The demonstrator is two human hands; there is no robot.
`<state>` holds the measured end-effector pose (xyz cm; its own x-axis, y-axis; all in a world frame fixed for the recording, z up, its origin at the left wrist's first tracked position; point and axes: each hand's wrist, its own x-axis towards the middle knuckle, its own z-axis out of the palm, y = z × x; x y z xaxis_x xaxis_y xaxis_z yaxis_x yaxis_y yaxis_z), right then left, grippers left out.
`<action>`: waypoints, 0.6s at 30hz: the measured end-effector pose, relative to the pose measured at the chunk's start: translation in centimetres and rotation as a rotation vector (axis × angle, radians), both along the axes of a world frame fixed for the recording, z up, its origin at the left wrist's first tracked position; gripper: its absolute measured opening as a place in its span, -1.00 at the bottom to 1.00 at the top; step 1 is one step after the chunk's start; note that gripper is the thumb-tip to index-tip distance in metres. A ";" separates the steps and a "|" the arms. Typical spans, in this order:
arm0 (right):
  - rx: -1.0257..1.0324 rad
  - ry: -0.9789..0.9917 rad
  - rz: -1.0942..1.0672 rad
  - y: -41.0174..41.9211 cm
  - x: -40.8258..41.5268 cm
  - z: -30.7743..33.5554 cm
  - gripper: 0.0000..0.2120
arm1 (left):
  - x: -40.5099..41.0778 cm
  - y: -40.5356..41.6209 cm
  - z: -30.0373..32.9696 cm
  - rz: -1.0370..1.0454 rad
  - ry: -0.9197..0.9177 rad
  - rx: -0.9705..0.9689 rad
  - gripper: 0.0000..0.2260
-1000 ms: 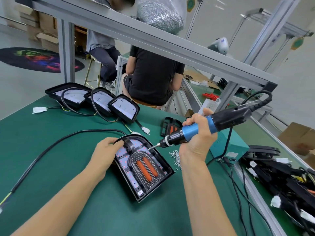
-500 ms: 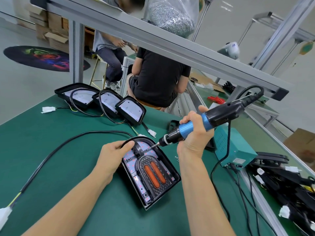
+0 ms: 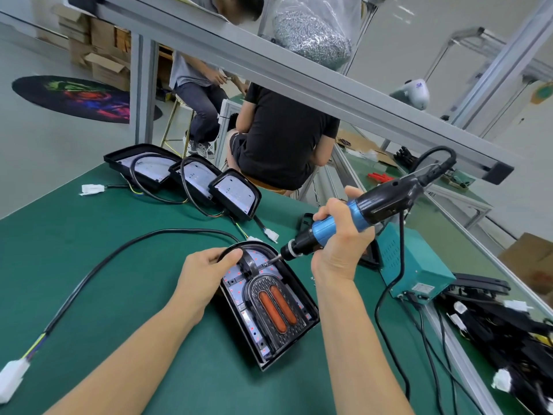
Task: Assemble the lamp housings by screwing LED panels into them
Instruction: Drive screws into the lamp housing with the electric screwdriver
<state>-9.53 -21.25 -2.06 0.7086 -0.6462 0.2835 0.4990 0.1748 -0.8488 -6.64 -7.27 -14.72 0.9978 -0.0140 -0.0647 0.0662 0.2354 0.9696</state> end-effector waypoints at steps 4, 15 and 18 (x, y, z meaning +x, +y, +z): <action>-0.052 -0.067 0.017 -0.2 0.2 -0.4 -0.71 | -0.1 0.0 0.1 0.008 -0.016 -0.022 -0.92; -0.212 -0.083 0.214 -1.9 0.2 -1.0 -0.71 | -0.6 0.1 0.3 0.014 -0.038 -0.041 -0.95; -0.190 -0.022 0.332 -3.0 0.0 -0.7 -0.65 | -0.6 0.1 0.4 0.006 -0.039 -0.046 -0.94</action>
